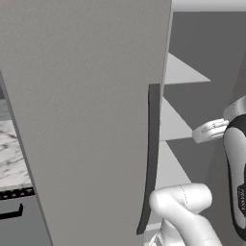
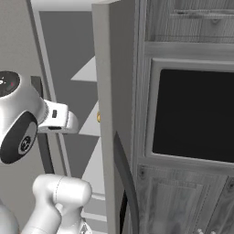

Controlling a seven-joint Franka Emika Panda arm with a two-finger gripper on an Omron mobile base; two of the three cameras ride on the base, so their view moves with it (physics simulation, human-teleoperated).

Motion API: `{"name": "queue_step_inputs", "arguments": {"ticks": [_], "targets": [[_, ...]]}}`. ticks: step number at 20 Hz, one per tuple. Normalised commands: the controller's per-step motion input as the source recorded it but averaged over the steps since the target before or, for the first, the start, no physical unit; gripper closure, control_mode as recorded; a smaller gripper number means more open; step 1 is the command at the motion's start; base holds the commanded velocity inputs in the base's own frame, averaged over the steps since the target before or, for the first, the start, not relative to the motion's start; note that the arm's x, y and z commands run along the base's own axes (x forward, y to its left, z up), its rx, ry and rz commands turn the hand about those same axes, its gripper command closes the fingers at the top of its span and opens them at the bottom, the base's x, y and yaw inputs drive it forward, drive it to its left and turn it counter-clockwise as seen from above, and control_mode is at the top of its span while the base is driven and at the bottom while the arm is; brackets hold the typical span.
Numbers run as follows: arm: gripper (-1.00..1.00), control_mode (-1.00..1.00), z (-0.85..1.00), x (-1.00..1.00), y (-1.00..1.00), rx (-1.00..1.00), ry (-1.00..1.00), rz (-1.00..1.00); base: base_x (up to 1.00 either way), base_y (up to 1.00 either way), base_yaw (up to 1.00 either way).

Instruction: Take the peach, lime, and potato from the freezer and place them in the bowl on the counter.

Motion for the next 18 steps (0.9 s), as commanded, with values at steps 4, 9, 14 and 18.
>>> {"name": "queue_step_inputs", "arguments": {"ticks": [4, 9, 14, 18], "targets": [[-1.00, -1.00, 0.00, 0.56, 0.00, 0.00, 0.00, 0.00, 0.00, 0.00, 0.00], [-1.00, -1.00, -0.02, 0.53, -0.01, 0.00, 0.00, 0.02, 0.00, 0.00, 0.00], [-1.00, -1.00, -0.21, 0.44, -0.02, 0.00, 0.00, 0.04, 0.00, 0.00, 0.00], [-1.00, -1.00, -0.41, 0.34, 0.00, 0.00, 0.00, 0.03, 0.00, 0.00, 0.00]]}}
